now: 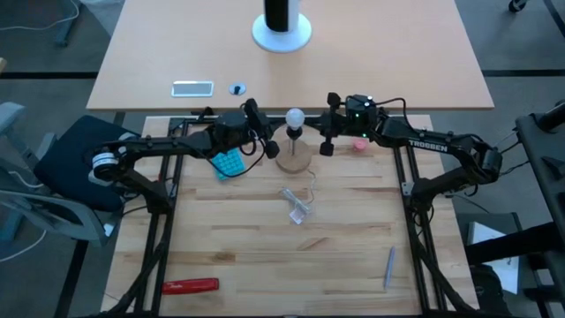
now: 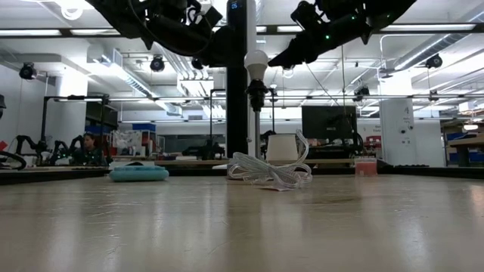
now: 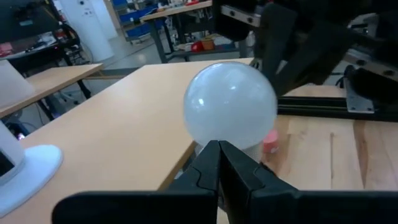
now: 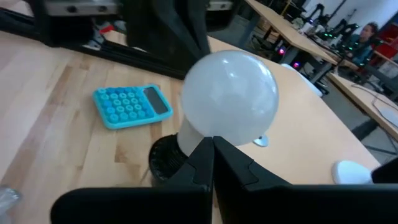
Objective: Screw lightbulb
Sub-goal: Insert the light bulb into the desk lamp
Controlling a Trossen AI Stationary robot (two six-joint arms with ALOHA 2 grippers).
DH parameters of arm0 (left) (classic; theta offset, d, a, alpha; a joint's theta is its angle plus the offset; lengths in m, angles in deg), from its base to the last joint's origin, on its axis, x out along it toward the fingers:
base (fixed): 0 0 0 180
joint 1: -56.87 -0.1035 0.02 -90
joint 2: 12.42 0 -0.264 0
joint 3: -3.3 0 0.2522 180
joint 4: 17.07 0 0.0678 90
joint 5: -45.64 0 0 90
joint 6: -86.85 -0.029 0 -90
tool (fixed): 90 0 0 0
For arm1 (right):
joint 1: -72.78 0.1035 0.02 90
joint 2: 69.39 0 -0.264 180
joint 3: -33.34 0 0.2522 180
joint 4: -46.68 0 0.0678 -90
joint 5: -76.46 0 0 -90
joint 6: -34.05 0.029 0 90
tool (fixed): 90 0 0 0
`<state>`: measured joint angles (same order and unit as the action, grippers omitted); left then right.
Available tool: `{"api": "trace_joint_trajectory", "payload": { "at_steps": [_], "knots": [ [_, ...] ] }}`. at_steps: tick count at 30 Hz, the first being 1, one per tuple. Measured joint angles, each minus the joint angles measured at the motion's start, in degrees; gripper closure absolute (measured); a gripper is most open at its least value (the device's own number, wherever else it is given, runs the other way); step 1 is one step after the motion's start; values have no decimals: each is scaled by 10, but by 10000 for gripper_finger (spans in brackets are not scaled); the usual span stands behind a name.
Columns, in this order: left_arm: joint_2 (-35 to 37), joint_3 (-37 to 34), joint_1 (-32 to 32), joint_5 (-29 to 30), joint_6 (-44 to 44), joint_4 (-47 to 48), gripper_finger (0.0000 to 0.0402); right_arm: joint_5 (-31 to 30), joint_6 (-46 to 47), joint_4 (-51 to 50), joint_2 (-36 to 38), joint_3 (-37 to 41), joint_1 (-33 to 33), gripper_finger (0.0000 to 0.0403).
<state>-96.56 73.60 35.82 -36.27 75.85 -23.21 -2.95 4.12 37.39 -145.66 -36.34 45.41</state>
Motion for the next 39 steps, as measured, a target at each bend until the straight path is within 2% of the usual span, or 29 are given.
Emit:
{"api": "trace_joint_trajectory", "payload": {
  "at_steps": [7, 12, 15, 25, 39],
  "knots": [
    [0, 0, -1, 19, 0, 12, 401, 6, -2, -4, 1, 0, 1, 403],
    [7, 0, 0, 19, 5, 36, 401, -41, -7, -25, 13, 0, 0, 403],
    [16, 0, 0, -7, 6, 53, 401, -58, -12, -22, 16, 0, -3, 403],
    [12, 0, 0, -21, -6, 18, 401, -57, -15, 25, -7, 0, -8, 403],
    [-6, 0, -4, -17, -22, -11, 401, -34, -2, 17, -3, 0, 0, 403]
  ]
}}
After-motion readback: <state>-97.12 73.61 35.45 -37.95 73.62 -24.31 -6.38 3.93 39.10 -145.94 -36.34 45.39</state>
